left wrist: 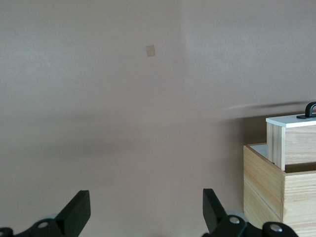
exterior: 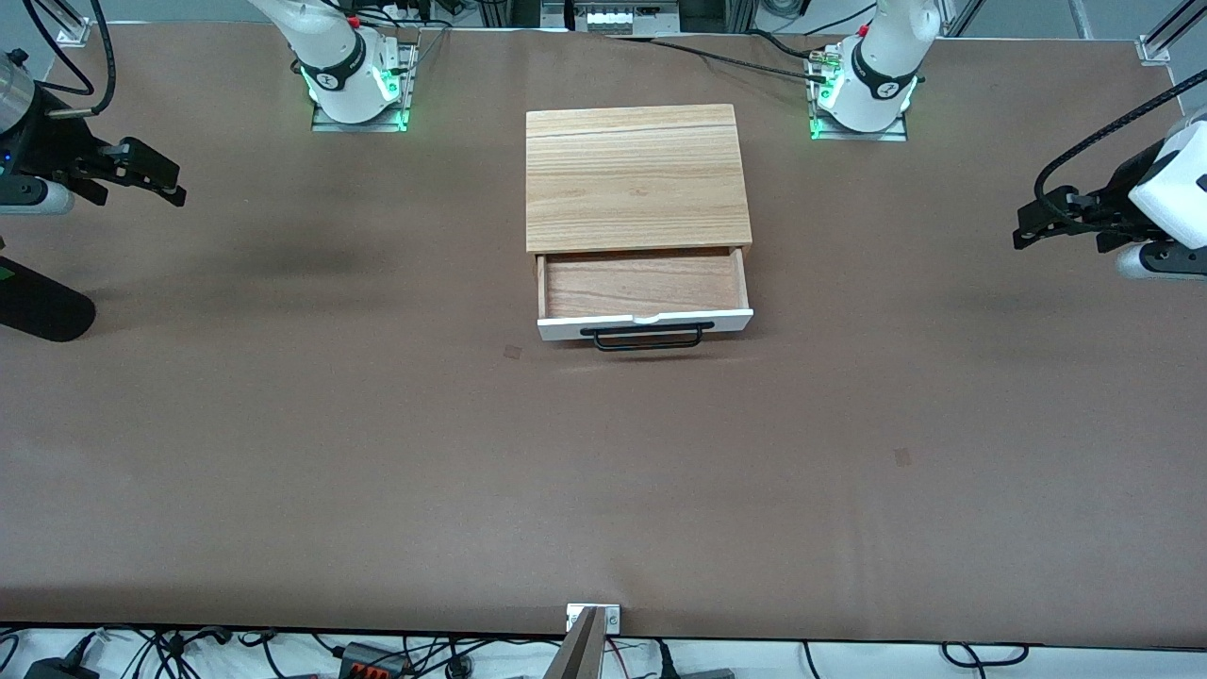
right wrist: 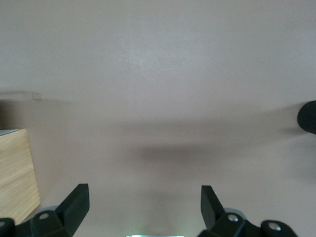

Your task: Pull top drawer with both arms simultaneously

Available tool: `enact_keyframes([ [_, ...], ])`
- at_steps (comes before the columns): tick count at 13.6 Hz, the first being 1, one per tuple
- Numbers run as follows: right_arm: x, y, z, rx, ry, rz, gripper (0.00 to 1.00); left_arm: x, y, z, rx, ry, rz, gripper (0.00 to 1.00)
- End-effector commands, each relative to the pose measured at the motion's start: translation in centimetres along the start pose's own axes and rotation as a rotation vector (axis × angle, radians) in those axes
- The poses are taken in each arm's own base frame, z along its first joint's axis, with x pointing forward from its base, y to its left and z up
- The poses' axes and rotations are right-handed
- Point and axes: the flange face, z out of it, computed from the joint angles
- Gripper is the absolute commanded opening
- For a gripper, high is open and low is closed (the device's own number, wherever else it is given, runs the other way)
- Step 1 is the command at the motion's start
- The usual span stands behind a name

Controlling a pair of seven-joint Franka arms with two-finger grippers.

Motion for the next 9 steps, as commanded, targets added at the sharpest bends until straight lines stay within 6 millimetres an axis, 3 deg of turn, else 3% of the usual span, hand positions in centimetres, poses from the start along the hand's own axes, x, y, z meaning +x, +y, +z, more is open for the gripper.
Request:
enact_keyframes([
  [1, -0.67, 0.35, -0.07, 0.008, 0.003, 0.022, 1.00, 0.10, -0.13, -0.32, -0.019, -0.001, -0.009, 1.00],
  [9, 0.03, 0.69, -0.20, -0.017, 0.038, 0.003, 1.00, 0.10, -0.21, -0.32, -0.020, -0.001, -0.010, 1.00],
])
